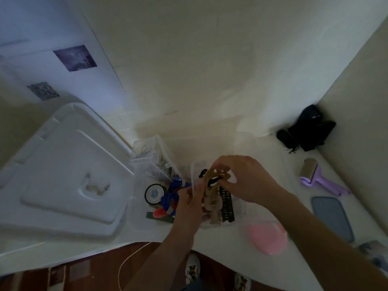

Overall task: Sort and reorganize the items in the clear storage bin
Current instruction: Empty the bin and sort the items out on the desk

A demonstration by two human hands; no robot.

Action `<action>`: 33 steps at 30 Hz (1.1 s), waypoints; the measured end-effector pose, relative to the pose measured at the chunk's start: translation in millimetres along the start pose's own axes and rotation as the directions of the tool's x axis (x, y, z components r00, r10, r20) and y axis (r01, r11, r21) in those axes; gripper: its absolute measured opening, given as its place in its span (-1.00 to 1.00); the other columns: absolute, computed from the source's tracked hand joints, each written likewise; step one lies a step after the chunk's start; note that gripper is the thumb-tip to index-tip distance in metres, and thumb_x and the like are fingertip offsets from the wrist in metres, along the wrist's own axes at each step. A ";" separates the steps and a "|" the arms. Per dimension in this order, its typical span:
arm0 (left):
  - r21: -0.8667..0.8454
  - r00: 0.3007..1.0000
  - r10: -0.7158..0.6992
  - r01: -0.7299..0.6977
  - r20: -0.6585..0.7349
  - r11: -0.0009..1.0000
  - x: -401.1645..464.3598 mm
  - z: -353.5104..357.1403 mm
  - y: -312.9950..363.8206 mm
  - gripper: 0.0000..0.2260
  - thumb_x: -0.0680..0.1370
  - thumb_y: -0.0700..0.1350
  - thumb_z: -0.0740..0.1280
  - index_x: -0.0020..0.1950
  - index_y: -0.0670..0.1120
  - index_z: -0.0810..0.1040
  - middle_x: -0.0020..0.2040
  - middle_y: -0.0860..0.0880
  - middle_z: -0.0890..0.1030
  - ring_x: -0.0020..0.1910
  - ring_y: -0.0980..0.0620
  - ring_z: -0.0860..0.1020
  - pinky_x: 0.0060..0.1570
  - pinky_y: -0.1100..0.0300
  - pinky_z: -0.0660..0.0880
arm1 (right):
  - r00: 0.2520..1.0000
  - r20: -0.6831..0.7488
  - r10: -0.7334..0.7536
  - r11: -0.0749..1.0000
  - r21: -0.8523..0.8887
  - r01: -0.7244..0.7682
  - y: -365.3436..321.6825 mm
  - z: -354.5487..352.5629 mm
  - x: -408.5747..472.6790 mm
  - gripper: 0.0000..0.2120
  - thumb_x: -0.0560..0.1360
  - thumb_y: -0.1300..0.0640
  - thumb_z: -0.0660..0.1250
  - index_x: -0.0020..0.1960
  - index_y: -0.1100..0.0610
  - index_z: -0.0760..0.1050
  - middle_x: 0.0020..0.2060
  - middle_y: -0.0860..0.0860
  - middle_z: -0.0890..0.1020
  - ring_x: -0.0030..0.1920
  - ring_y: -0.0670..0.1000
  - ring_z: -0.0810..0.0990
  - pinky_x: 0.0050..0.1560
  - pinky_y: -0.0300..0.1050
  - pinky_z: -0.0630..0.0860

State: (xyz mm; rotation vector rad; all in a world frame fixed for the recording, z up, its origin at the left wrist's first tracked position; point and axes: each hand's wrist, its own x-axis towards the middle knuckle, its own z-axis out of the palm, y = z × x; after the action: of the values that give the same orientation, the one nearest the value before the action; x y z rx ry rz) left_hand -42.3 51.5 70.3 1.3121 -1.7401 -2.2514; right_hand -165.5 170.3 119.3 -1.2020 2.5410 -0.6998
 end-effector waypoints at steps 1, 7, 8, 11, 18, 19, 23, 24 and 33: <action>-0.010 1.000 -0.011 0.011 0.001 1.000 -1.0 0.1 -0.1 -0.74 0.58 0.16 0.30 0.10 0.02 0.40 0.02 -0.06 0.62 0.02 -0.12 0.68 -0.19 0.01 0.68 | 1.000 -0.010 0.005 1.000 -0.005 -0.005 0.3 3.2 0.9 -0.73 0.41 0.01 0.40 0.10 -0.16 0.48 -0.09 -0.21 0.61 -0.10 -0.18 0.57 -0.03 -0.13 0.58; 0.057 1.000 0.020 -0.020 0.002 0.998 -1.2 -2.6 -5.5 -0.56 0.41 0.33 0.42 0.08 0.06 0.47 0.06 -0.12 0.66 -0.02 -0.10 0.70 0.01 -0.17 0.63 | 0.995 -0.101 0.009 1.000 0.000 -0.009 4.7 16.4 -1.9 -0.72 0.45 0.07 0.45 0.13 -0.07 0.52 -0.17 -0.17 0.60 -0.16 -0.16 0.54 -0.04 -0.16 0.56; 0.044 1.000 0.006 -0.006 0.004 0.999 0.1 -3.3 -6.6 -0.63 0.45 0.26 0.42 0.08 0.05 0.48 0.03 -0.10 0.67 -0.03 -0.09 0.70 0.01 -0.16 0.63 | 0.995 -0.103 0.001 1.000 -0.013 -0.002 4.1 16.9 -2.0 -0.73 0.45 0.07 0.44 0.13 -0.06 0.53 -0.15 -0.15 0.61 -0.16 -0.14 0.55 -0.04 -0.14 0.56; 0.056 1.000 0.007 -0.006 -0.022 0.998 4.9 -4.6 -9.7 -0.69 0.48 0.21 0.42 0.08 0.06 0.48 0.04 -0.12 0.66 -0.01 -0.12 0.69 0.03 -0.17 0.63 | 0.991 -0.132 0.010 1.000 0.007 -0.009 3.6 13.3 -3.1 -0.70 0.45 0.06 0.45 0.16 -0.04 0.53 -0.09 -0.15 0.60 -0.14 -0.16 0.54 -0.06 -0.18 0.56; 0.106 0.994 -0.004 0.016 -0.112 0.994 19.3 -19.7 -7.2 -0.55 0.44 0.33 0.37 0.11 0.01 0.51 -0.02 -0.09 0.66 -0.02 -0.11 0.67 0.07 -0.13 0.62 | 0.971 -0.237 0.033 0.999 0.045 -0.023 13.3 0.8 -15.0 -0.73 0.49 0.07 0.41 0.18 -0.09 0.56 -0.02 -0.20 0.60 -0.07 -0.20 0.55 -0.02 -0.20 0.55; 0.105 0.993 -0.009 0.022 -0.122 0.994 21.8 -20.9 -6.3 -0.60 0.48 0.30 0.35 0.09 0.01 0.51 -0.03 -0.12 0.65 -0.03 -0.12 0.66 0.06 -0.12 0.62 | 0.975 -0.224 0.000 0.999 0.045 0.010 9.9 6.3 -12.3 -0.73 0.50 0.07 0.40 0.19 -0.09 0.56 0.02 -0.19 0.60 -0.03 -0.18 0.55 0.01 -0.19 0.55; 0.178 0.992 0.033 -0.011 -0.122 0.984 25.1 -16.8 -5.0 -0.59 0.57 0.22 0.29 0.24 -0.05 0.45 -0.05 -0.02 0.59 -0.12 0.00 0.64 -0.11 0.00 0.64 | 0.973 -0.226 -0.051 0.998 -0.034 0.045 -3.1 41.6 7.0 -0.78 0.51 0.06 0.39 0.15 -0.04 0.58 0.00 -0.08 0.61 -0.07 -0.02 0.59 -0.09 -0.06 0.59; 0.162 0.991 0.027 -0.006 -0.128 0.987 25.0 -15.7 -5.5 -0.56 0.54 0.27 0.30 0.23 -0.04 0.45 -0.04 -0.03 0.61 -0.11 -0.02 0.65 -0.06 -0.06 0.64 | 0.968 -0.249 -0.042 0.999 -0.042 0.032 -4.1 47.8 11.6 -0.82 0.50 0.06 0.39 0.11 -0.02 0.59 -0.06 -0.06 0.61 -0.11 0.00 0.59 -0.14 -0.03 0.59; 0.117 0.987 -0.015 0.034 -0.160 0.993 28.3 -15.5 -5.3 -0.46 0.43 0.40 0.32 0.16 0.00 0.49 -0.05 -0.07 0.66 -0.08 -0.08 0.68 -0.04 -0.15 0.65 | 0.966 -0.254 0.042 0.999 -0.007 -0.046 -1.0 48.1 25.5 -0.79 0.52 0.01 0.36 0.15 -0.04 0.55 -0.12 -0.09 0.64 -0.13 -0.03 0.60 -0.10 -0.09 0.57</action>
State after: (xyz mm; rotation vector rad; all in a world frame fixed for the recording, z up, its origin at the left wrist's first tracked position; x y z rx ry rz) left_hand -48.9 27.9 48.7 1.4976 -1.8360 -2.0188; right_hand -161.1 134.7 78.2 -1.1197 2.7733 -0.8794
